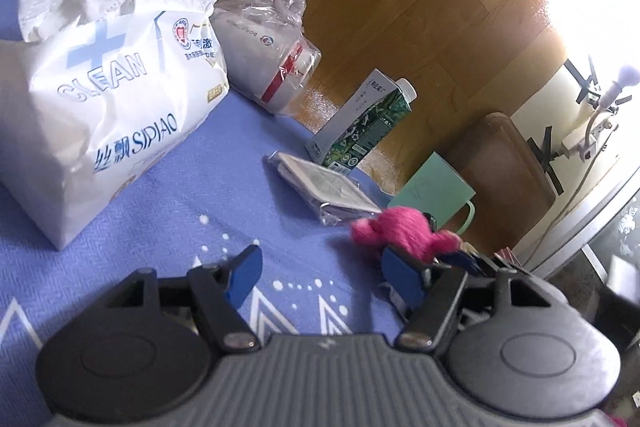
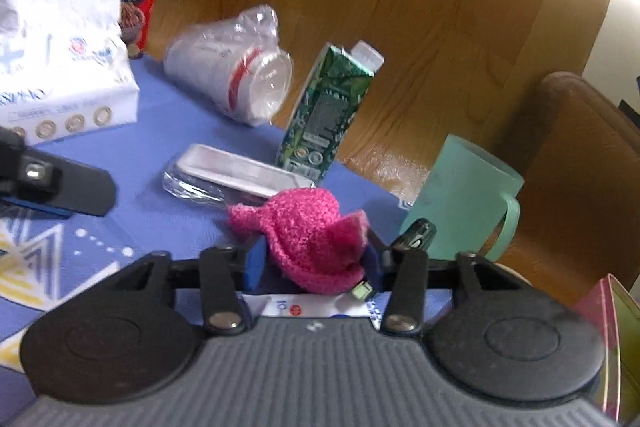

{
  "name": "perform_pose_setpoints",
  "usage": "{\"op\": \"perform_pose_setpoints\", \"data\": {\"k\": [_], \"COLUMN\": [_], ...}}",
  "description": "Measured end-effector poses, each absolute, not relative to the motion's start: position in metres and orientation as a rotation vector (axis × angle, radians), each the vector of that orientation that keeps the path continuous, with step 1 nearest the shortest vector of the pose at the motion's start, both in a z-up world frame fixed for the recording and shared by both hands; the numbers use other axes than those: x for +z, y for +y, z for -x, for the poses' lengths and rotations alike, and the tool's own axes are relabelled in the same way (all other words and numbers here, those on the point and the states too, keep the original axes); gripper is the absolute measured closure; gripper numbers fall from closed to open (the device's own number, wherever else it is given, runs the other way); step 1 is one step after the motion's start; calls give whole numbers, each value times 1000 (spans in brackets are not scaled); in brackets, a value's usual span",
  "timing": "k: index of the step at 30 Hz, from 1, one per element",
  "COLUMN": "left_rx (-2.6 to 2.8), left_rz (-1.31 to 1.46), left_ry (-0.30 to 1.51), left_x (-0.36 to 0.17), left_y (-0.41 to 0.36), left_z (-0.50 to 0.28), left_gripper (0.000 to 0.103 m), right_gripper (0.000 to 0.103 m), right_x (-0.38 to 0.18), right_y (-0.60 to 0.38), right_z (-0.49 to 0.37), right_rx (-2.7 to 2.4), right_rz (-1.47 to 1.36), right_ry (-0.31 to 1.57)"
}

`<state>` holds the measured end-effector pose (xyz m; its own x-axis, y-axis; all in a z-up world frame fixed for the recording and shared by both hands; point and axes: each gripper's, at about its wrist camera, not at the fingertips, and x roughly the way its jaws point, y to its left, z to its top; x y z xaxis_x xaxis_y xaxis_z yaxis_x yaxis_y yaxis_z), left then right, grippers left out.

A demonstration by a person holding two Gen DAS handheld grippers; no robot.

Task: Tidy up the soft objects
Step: 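Move the right gripper to the pink fuzzy toy and grasp it, then carry the pink toy into the tin and open the right gripper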

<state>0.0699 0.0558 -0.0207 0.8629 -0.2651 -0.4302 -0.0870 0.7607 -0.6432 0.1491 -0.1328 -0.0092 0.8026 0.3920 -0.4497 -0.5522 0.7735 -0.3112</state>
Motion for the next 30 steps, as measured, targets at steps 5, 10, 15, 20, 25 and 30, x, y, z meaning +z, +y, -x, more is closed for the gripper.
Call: {"op": "perform_pose_setpoints", "data": {"k": [5, 10, 15, 20, 25, 30], "left_rx": [-134, -270, -497, -594, -623, -635], "left_rz": [707, 635, 491, 423, 404, 412], "left_ry": [538, 572, 635, 630, 652, 725], "left_x": [-20, -17, -12, 0, 4, -4], "left_y": [55, 33, -14, -43, -52, -59], "left_z": [-68, -69, -65, -47, -25, -23], "left_gripper": [31, 31, 22, 18, 18, 49], "right_gripper": [53, 52, 41, 33, 32, 34], "right_x": [1, -9, -33, -36, -35, -35], "right_y": [-164, -208, -240, -250, -252, -250], "right_z": [-84, -17, 24, 25, 21, 19], "right_rx": [597, 614, 529, 527, 561, 618], "right_rz": [386, 376, 393, 322, 288, 260], "right_ry": [346, 339, 373, 393, 420, 440]}}
